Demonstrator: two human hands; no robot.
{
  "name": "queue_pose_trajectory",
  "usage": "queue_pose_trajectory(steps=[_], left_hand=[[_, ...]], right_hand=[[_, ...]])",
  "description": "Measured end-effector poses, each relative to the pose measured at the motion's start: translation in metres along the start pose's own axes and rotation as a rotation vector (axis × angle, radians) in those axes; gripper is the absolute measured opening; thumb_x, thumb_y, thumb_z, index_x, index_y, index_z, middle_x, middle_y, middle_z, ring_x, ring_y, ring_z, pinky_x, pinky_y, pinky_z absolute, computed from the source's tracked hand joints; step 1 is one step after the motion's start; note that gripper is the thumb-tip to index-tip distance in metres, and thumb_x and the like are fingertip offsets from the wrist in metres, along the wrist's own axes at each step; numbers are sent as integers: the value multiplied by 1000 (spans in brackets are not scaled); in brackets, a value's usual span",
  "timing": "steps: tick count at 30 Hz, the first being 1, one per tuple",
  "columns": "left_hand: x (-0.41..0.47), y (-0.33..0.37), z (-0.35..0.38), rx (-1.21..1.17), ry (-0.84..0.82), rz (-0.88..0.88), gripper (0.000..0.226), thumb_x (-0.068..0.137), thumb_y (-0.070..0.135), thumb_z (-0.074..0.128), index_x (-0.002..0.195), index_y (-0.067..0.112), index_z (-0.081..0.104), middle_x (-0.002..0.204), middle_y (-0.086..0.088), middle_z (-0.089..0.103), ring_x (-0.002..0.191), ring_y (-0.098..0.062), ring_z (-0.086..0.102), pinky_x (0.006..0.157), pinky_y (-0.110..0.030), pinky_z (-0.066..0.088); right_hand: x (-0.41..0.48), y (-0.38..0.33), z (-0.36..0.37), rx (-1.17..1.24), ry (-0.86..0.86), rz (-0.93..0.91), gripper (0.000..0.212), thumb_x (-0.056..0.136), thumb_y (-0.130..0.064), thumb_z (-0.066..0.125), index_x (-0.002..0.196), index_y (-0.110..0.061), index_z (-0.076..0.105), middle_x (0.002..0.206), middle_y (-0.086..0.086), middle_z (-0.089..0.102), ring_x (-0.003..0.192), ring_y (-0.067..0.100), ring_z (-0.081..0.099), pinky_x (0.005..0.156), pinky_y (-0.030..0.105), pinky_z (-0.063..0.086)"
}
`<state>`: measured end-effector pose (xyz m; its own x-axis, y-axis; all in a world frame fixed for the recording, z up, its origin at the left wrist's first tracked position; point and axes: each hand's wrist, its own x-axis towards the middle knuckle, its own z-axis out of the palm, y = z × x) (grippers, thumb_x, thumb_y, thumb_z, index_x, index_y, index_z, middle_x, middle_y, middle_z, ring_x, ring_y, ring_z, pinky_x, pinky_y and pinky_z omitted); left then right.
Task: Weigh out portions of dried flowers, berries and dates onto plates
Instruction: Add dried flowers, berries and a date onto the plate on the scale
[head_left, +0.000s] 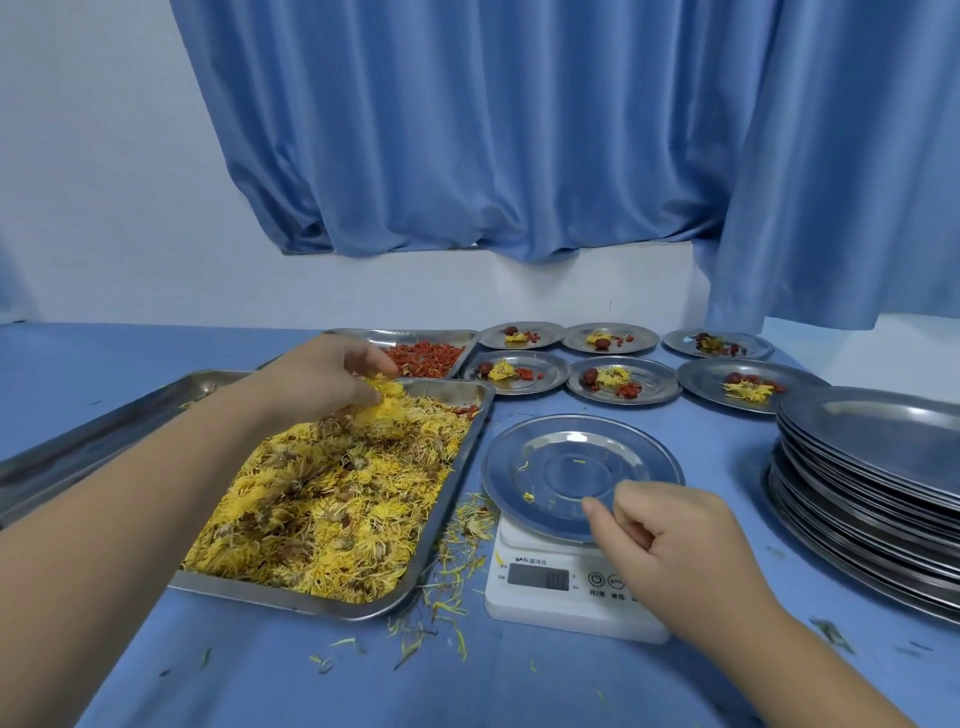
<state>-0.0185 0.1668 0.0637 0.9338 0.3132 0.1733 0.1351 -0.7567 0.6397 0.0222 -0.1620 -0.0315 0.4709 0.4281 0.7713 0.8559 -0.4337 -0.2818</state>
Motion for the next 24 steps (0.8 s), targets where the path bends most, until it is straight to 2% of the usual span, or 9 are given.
queue_pose_trajectory(steps=[2, 3, 5, 7, 10, 13, 17, 22, 24], left_hand=[[-2, 10, 7, -53, -13, 27, 30, 84, 5, 70, 102, 30, 69, 102, -2, 70, 80, -28, 66, 81, -49, 56], [-3, 16, 13, -81, -26, 48, 31, 84, 3, 68, 101, 30, 69, 102, -1, 70, 82, -29, 67, 79, -47, 57], [-4, 29, 27, -117, -70, 93, 34, 84, 2, 66, 99, 32, 70, 102, 5, 70, 83, -23, 70, 70, -31, 59], [-4, 44, 46, -126, -121, 131, 34, 83, 3, 65, 97, 34, 71, 100, 7, 70, 78, -15, 70, 63, -17, 54], [-1, 66, 75, -135, -202, 184, 30, 84, 7, 66, 98, 32, 70, 99, 6, 71, 76, -7, 69, 60, -10, 49], [6, 85, 104, -132, -269, 210, 28, 84, 6, 67, 100, 29, 70, 97, 3, 71, 75, -9, 68, 62, -11, 50], [18, 98, 135, -91, -299, 203, 27, 84, 2, 66, 96, 26, 70, 96, 4, 67, 73, -4, 64, 69, -20, 55], [23, 98, 138, -45, -397, 197, 22, 87, 9, 67, 103, 25, 69, 103, 7, 69, 92, -13, 69, 83, -27, 57], [22, 98, 132, -35, -401, 196, 23, 88, 11, 66, 106, 25, 69, 106, 8, 69, 92, -7, 68, 81, -24, 57]], right_hand=[[1, 2, -2, -2, 10, 11, 56, 82, -20, 63, 57, -27, 14, 47, -8, 16, 44, 10, 20, 41, 30, 31], [2, 3, -4, -1, 19, 21, 58, 82, -17, 66, 57, -26, 14, 47, -8, 16, 44, 10, 19, 41, 29, 29], [4, 8, -8, 15, 49, 62, 60, 82, -12, 70, 56, -24, 17, 47, -8, 16, 44, 10, 19, 43, 27, 26], [6, 12, -13, 49, 84, 126, 57, 82, -13, 69, 54, -20, 20, 46, -7, 17, 44, 12, 21, 44, 28, 25], [9, 20, -18, 88, 135, 198, 54, 83, -17, 66, 53, -20, 20, 46, -6, 18, 47, 15, 26, 46, 24, 21], [11, 26, -20, 101, 155, 237, 54, 83, -17, 65, 53, -20, 21, 45, -5, 18, 47, 15, 25, 45, 24, 19], [10, 31, -20, 107, 157, 264, 55, 84, -17, 66, 54, -22, 19, 45, -5, 18, 46, 15, 24, 44, 32, 23], [6, 29, -18, 162, 181, 277, 57, 85, -20, 65, 55, -24, 17, 47, -2, 19, 46, 13, 21, 45, 29, 21], [4, 24, -15, 167, 158, 259, 58, 85, -18, 65, 55, -24, 17, 47, -3, 19, 46, 13, 22, 45, 29, 21]])
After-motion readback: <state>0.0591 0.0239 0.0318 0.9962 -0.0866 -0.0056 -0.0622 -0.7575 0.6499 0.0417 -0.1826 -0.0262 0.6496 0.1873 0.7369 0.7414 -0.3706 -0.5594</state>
